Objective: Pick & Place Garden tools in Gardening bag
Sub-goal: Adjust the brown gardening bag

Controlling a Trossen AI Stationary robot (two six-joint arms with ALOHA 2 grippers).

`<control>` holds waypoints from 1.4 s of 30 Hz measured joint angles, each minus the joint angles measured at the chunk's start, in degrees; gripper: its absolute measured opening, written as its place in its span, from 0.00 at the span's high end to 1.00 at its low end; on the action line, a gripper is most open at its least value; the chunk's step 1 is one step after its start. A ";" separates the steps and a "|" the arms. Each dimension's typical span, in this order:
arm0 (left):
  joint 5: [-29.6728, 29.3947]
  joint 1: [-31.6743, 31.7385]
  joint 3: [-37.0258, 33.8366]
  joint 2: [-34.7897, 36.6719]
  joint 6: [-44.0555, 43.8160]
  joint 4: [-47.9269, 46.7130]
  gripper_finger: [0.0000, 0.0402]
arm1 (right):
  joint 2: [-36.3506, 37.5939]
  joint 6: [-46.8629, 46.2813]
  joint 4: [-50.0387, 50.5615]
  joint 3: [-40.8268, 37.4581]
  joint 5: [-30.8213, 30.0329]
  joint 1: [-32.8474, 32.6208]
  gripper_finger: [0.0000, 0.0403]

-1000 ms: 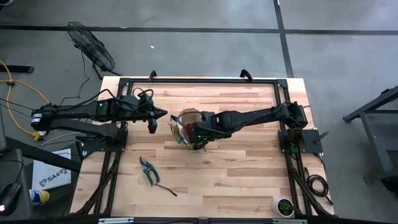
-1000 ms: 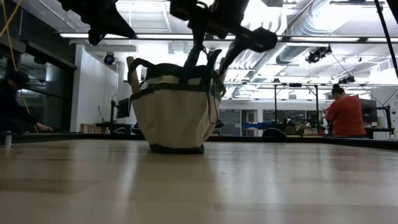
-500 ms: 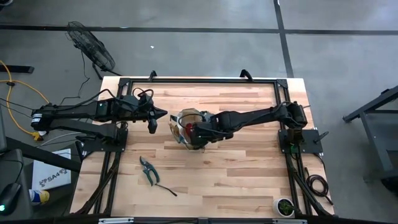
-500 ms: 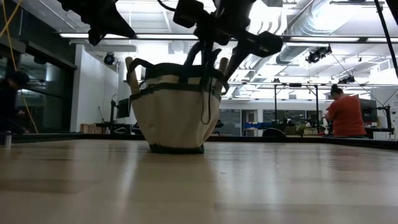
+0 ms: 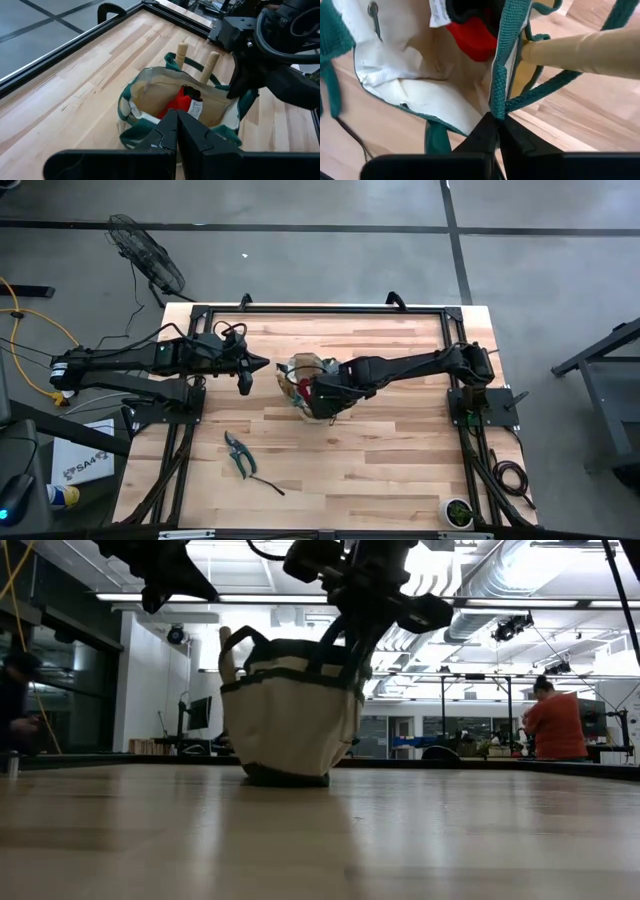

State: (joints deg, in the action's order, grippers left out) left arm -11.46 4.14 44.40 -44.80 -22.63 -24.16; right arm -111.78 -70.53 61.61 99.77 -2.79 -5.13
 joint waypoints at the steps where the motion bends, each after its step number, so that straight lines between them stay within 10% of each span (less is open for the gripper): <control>1: 0.08 0.00 0.00 0.00 0.00 0.02 1.00 | 0.07 1.09 0.42 0.00 0.37 0.11 0.99; 24: 1.08 0.00 -0.02 0.00 -0.11 0.44 1.00 | 3.92 55.20 18.29 -0.03 9.40 3.40 0.99; 42: 3.19 0.00 -0.02 0.00 -0.39 0.50 1.00 | 3.71 93.10 16.81 -0.02 4.01 12.55 0.99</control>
State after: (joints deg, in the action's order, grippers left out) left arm -8.27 4.14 44.38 -44.80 -23.03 -23.66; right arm -108.07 22.58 78.42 99.74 1.23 7.42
